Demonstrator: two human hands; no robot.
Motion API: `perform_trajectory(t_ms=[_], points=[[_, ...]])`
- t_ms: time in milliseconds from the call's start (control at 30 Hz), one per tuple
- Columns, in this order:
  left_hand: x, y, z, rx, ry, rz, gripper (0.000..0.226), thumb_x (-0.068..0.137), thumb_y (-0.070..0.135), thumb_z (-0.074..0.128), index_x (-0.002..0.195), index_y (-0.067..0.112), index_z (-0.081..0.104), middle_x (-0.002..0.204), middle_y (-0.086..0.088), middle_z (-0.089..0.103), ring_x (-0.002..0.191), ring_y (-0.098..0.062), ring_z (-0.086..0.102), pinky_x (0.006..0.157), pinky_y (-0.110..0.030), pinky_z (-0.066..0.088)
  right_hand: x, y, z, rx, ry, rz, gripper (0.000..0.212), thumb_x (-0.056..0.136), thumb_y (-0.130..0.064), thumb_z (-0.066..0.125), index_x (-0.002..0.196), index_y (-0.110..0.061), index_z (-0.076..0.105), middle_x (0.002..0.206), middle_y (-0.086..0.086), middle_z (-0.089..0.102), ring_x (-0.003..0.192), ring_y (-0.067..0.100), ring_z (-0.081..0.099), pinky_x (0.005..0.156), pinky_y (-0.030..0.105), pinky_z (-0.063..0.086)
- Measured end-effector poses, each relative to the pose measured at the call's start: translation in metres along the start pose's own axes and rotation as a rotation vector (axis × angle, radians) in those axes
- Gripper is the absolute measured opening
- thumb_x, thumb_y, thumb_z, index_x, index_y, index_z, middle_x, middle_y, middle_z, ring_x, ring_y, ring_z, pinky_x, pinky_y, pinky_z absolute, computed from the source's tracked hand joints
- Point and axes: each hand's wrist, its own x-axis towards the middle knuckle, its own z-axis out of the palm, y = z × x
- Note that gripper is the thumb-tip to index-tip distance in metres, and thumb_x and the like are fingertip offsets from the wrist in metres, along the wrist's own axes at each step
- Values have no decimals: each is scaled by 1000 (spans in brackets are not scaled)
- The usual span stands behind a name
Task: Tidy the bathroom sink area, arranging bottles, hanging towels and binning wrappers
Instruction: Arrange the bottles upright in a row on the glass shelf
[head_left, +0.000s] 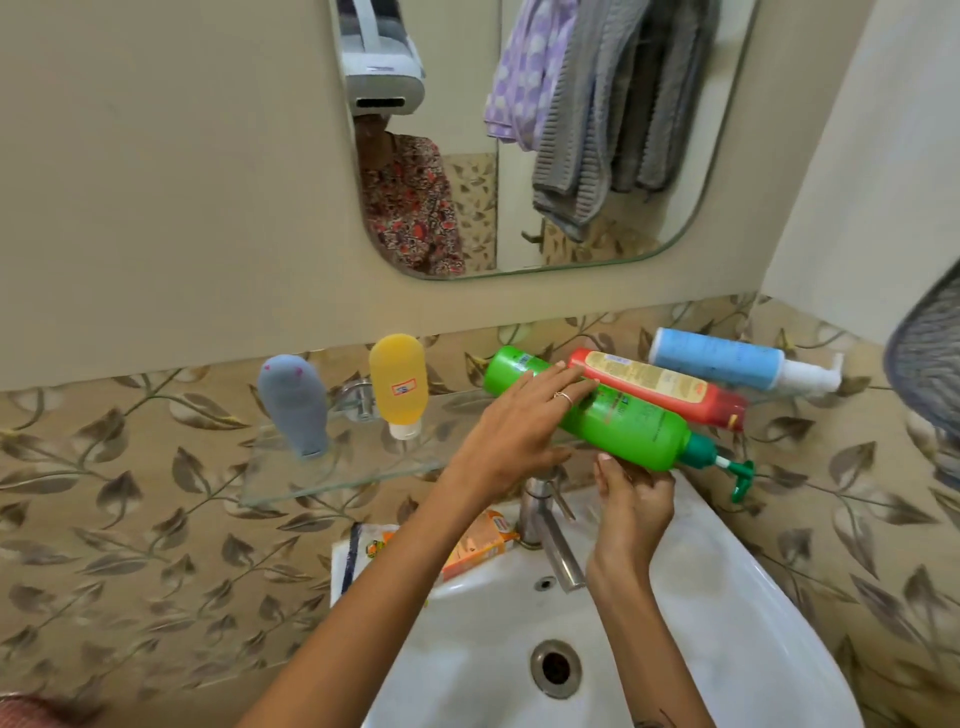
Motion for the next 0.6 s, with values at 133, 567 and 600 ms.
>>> perform_trajectory(t_ms=[133, 567, 600], points=[[10, 6, 17, 128, 48, -27, 75, 79, 23, 64, 144, 20, 27, 151, -2, 30, 141, -18, 21, 117, -42, 3, 2, 0, -7, -28, -40, -23, 39, 83, 11, 58, 118, -7, 50, 104, 9, 65, 92, 9, 65, 77, 19, 55], [9, 14, -33, -391, 519, -122, 59, 67, 30, 74, 123, 25, 59, 117, 2, 68, 103, -13, 65, 84, -35, 54, 5, -57, 21, -320, -429, -412, 46, 84, -7, 65, 118, -37, 54, 113, -6, 67, 102, 2, 63, 83, 13, 51], [9, 14, -40, -486, 540, -151, 59, 65, 31, 75, 121, 24, 61, 114, 0, 69, 101, -12, 66, 84, -36, 55, 12, -64, 27, -329, -498, -382, 47, 83, -8, 65, 122, -31, 54, 116, -4, 66, 103, 3, 63, 83, 13, 50]])
